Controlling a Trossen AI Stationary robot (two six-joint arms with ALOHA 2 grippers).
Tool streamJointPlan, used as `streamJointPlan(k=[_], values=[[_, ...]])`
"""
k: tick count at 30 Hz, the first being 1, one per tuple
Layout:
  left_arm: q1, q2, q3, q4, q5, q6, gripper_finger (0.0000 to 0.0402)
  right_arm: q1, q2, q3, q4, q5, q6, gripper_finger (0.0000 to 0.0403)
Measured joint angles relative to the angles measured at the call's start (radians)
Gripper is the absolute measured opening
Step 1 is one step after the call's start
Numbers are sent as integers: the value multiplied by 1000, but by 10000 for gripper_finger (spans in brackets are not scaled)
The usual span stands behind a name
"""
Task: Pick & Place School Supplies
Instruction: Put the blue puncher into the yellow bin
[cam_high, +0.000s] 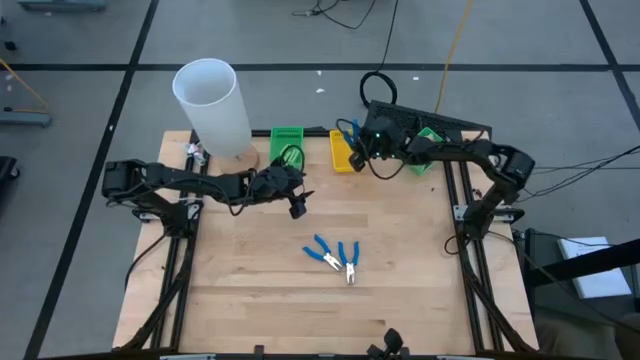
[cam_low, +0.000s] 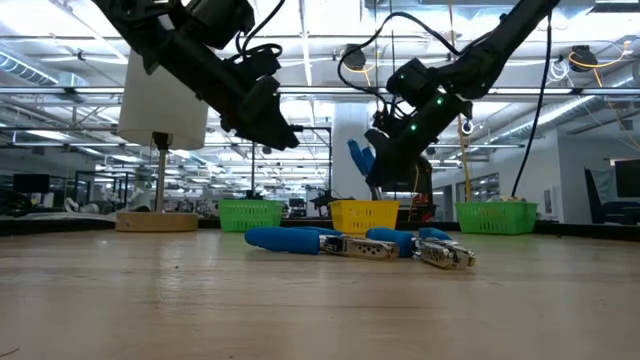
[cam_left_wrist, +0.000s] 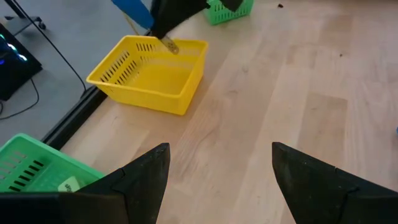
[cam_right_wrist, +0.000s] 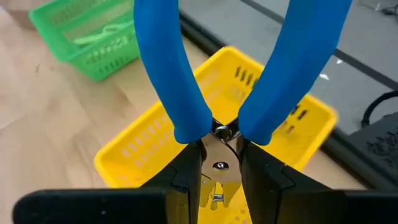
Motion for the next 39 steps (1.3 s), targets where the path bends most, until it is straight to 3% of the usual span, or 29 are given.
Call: streamJointPlan(k=[39], values=[[2,0,1,-9,0,1,285,33,25,0,-80,1,29,88]])
